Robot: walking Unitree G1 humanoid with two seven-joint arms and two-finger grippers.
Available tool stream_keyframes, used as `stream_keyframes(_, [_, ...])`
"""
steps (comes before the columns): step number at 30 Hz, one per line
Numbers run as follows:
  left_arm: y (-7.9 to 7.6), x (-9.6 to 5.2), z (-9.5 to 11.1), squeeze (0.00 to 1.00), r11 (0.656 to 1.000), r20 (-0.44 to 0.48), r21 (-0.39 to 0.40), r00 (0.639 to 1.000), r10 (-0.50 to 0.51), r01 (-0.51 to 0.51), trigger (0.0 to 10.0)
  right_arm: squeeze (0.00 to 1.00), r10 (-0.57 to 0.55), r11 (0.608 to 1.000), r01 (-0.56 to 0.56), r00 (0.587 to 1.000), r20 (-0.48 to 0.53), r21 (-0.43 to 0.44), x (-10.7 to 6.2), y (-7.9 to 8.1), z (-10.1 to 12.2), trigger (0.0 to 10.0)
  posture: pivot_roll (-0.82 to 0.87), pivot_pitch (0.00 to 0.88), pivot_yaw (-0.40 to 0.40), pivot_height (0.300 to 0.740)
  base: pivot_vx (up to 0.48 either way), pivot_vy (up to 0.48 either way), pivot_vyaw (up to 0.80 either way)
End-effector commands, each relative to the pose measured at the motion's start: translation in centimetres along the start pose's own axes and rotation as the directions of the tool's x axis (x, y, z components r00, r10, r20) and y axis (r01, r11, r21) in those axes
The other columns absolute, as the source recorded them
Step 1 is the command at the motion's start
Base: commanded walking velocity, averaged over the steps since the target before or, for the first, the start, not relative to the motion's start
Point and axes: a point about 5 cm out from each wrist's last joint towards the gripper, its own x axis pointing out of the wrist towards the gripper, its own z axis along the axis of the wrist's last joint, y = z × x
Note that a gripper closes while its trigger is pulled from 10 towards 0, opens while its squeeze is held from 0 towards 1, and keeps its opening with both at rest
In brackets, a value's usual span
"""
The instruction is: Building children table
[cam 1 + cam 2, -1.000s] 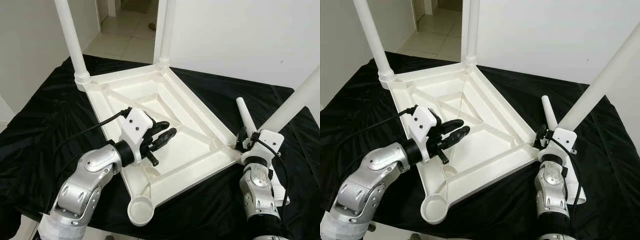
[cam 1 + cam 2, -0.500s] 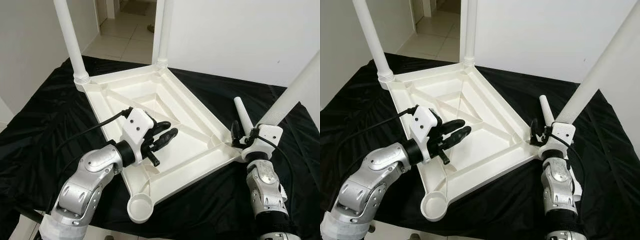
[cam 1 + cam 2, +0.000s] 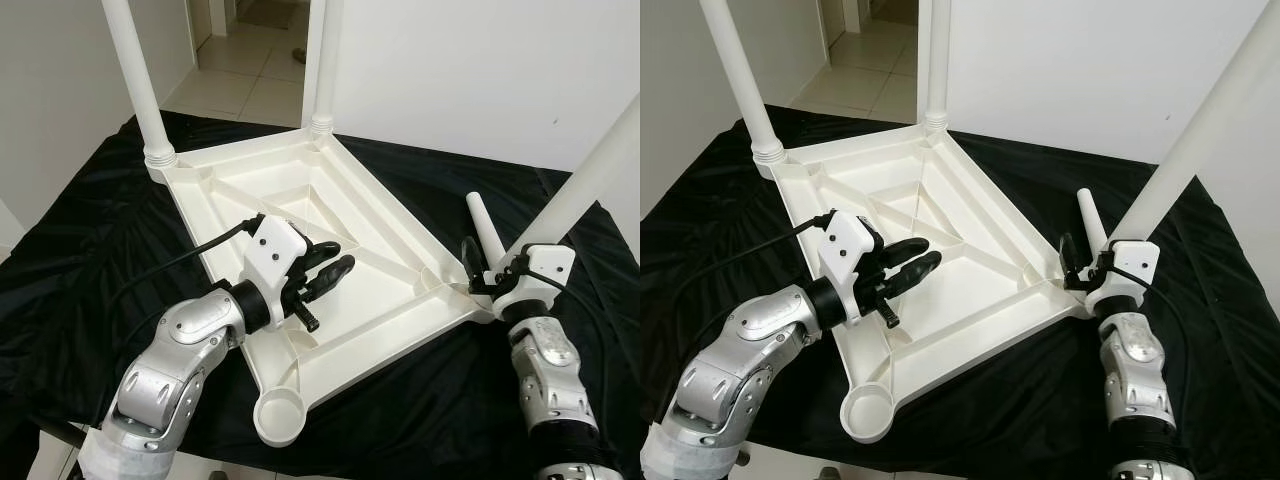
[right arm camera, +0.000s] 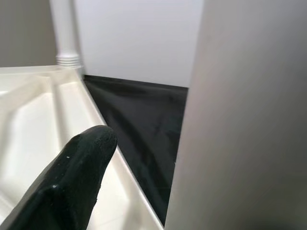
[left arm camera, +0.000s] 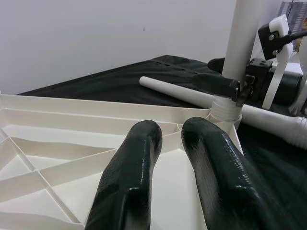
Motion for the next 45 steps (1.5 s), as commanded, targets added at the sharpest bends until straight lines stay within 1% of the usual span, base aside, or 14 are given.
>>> stream_keyframes(1, [0.2, 0.1, 0.0, 0.0, 1.0, -0.004, -0.004, 1.0, 0.02, -0.02, 10.0, 0.0, 0.072, 0.997, -0.072, 0.997, 0.024, 0.009, 0.4, 0.4, 0.8, 10.0, 0.15, 0.025, -0.059, 0.74, 0.0, 0.0, 0.0])
stream_keyframes(10, [0.0, 0.1, -0.2, 0.0, 1.0, -0.011, -0.011, 1.0, 0.01, -0.01, 10.0, 0.0, 0.169, 0.986, -0.169, 0.986, 0.005, -0.011, 0.0, 0.4, 1.2, 10.0, 0.14, 0.028, -0.053, 0.74, 0.0, 0.0, 0.0])
stream_keyframes(12, [-0.4, 0.3, -0.6, 0.0, 1.0, -0.024, -0.024, 1.0, -0.012, 0.011, 10.0, 0.0, 0.295, 0.955, -0.296, 0.954, -0.047, -0.029, -0.4, 0.2, 1.4, 10.0, 0.13, 0.031, -0.046, 0.74, 0.0, 0.0, 0.0])
stream_keyframes(16, [-0.5, 0.4, -0.8, 0.0, 0.999, -0.029, -0.03, 0.999, -0.021, 0.02, 10.0, 0.0, 0.339, 0.939, -0.342, 0.938, -0.067, -0.034, -0.4, 0.2, 1.4, 10.0, 0.13, 0.031, -0.046, 0.74, 0.0, 0.0, 0.0])
stream_keyframes(19, [-0.8, 0.4, -0.9, 0.0, 0.999, -0.036, -0.033, 0.999, -0.036, 0.035, 10.0, 0.0, 0.418, 0.905, -0.423, 0.903, -0.098, -0.037, -0.4, 0.5, 1.5, 10.0, 0.13, 0.032, -0.044, 0.74, 0.0, 0.0, 0.0])
stream_keyframes(21, [-0.8, 0.4, -0.9, 0.0, 0.999, -0.036, -0.033, 0.999, -0.036, 0.035, 10.0, 0.0, 0.418, 0.905, -0.423, 0.903, -0.098, -0.037, -0.4, 0.5, 1.5, 10.0, 0.13, 0.032, -0.044, 0.74, 0.0, 0.0, 0.0])
stream_keyframes(26, [-0.9, 0.3, -0.9, 0.0, 0.999, -0.037, -0.036, 0.999, -0.035, 0.033, 10.0, 0.0, 0.524, 0.849, -0.529, 0.84, -0.144, 0.003, -1.1, 1.7, 1.1, 10.0, 0.14, 0.039, -0.049, 0.74, 0.0, 0.0, 0.0])
stream_keyframes(32, [-0.9, 0.3, -0.9, 0.0, 0.999, -0.037, -0.038, 0.999, -0.031, 0.03, 10.0, 0.0, 0.555, 0.828, -0.561, 0.815, -0.166, 0.011, -1.4, 1.8, 0.9, 10.0, 0.14, 0.04, -0.05, 0.74, 0.0, 0.0, 0.0])
stream_keyframes(33, [-0.9, 0.2, -0.9, 0.0, 0.999, -0.038, -0.038, 0.999, -0.03, 0.029, 10.0, 0.0, 0.564, 0.821, -0.57, 0.807, -0.175, 0.013, -1.5, 1.7, 0.9, 8.7, 0.14, 0.04, -0.049, 0.74, 0.0, 0.0, 0.0])
stream_keyframes(34, [-0.8, 0.2, -0.9, 0.0, 0.999, -0.038, -0.037, 0.999, -0.03, 0.028, 10.0, 0.0, 0.568, 0.818, -0.576, 0.803, -0.18, 0.014, -1.6, 1.6, 0.9, 8.7, 0.14, 0.04, -0.049, 0.74, 0.0, 0.0, 0.0])
stream_keyframes(35, [-0.8, 0.3, -0.9, 0.0, 0.999, -0.038, -0.037, 0.999, -0.031, 0.03, 10.0, 0.0, 0.576, 0.812, -0.584, 0.796, -0.185, 0.016, -1.6, 1.5, 0.9, 4.9, 0.14, 0.04, -0.049, 0.74, 0.0, 0.0, 0.0])
stream_keyframes(38, [-0.9, 0.3, -0.9, 0.0, 0.999, -0.04, -0.039, 0.999, -0.036, 0.034, 10.0, 0.0, 0.584, 0.806, -0.592, 0.789, -0.19, 0.018, -1.7, 1.4, 0.8, 4.5, 0.13, 0.041, -0.048, 0.74, 0.0, 0.0, 0.0])
stream_keyframes(40, [-1.1, 0.3, -1.1, 0.0, 0.998, -0.053, -0.047, 0.997, -0.054, 0.052, 10.0, 0.0, 0.581, 0.809, -0.587, 0.79, -0.199, 0.03, -1.7, 1.3, 0.7, 0.6, 0.13, 0.041, -0.048, 0.74, 0.0, 0.0, 0.0])
stream_keyframes(45, [-1.7, 0.1, -1.9, 0.0, 0.992, -0.094, -0.077, 0.989, -0.11, 0.103, 10.0, 0.0, 0.574, 0.815, -0.576, 0.79, -0.216, 0.059, -2.0, 1.1, 0.6, 0.0, 0.13, 0.043, -0.049, 0.74, 0.0, 0.0, 0.0])
